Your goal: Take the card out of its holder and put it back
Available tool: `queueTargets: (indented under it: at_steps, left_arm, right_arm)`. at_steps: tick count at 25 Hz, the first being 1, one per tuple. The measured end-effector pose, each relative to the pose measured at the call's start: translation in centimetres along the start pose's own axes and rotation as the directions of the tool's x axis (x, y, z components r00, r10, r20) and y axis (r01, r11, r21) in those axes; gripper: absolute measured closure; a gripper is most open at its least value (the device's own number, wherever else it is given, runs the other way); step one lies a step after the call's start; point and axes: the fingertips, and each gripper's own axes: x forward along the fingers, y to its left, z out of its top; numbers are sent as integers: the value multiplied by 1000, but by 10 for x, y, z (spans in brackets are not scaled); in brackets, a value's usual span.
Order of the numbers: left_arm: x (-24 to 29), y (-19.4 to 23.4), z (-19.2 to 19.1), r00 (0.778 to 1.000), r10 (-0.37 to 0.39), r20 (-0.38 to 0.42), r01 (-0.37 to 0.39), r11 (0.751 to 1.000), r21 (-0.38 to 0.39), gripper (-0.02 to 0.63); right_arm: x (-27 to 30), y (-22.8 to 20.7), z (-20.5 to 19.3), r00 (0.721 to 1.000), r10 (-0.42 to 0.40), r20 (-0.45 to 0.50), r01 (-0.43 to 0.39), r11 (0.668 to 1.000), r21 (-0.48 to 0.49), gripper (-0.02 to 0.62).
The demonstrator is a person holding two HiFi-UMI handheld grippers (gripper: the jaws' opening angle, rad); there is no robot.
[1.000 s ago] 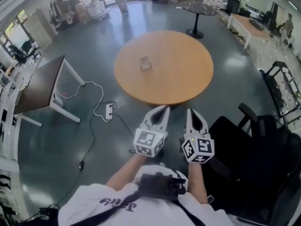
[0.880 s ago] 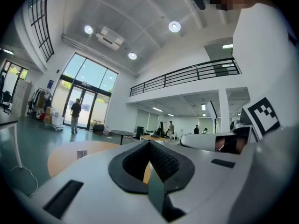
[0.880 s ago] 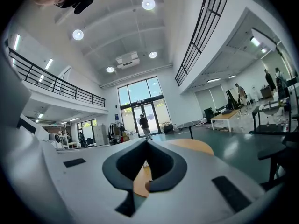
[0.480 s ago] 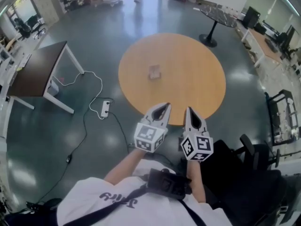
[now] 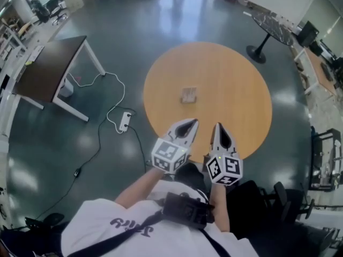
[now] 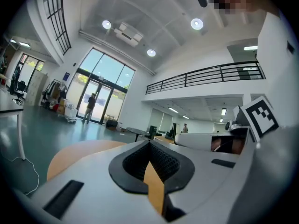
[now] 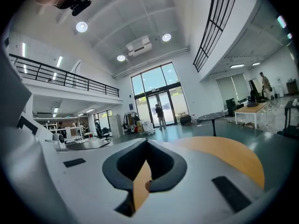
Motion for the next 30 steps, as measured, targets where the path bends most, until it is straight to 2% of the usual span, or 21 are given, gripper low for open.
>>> queueTargets:
  at_steps: [4, 8, 10, 13, 17, 26, 30]
  left_arm:
    - [7, 27, -1, 997, 70, 12, -70, 997, -14, 603]
    - [24, 64, -8, 986, 161, 43, -158, 985, -71, 603]
    - [28, 79, -13, 980, 194, 45, -191, 980, -60, 603]
    - [34, 93, -21, 974, 226, 29, -226, 974, -22, 603]
    - [38, 115, -35, 962, 273, -22, -274, 961, -33, 603]
    - [37, 178, -90, 940, 298, -167, -301, 954, 8, 603]
    - [39, 195, -105, 943, 259, -209, -252, 966, 59, 594]
  right_arm:
    - [32, 7, -8, 997, 71, -37, -71, 997, 1, 575]
    - [67, -2, -17, 988, 128, -87, -130, 991, -19, 575]
    - [81, -6, -20, 982, 148, -116, -151, 988, -19, 575]
    - [97, -8, -25, 971, 176, -161, -183, 983, -29, 575]
    - [113, -6, -35, 955, 208, -211, -220, 975, -32, 575]
    - [133, -14, -74, 925, 215, -313, -227, 974, 0, 575]
    - [138, -21, -82, 920, 220, -325, -224, 974, 25, 575]
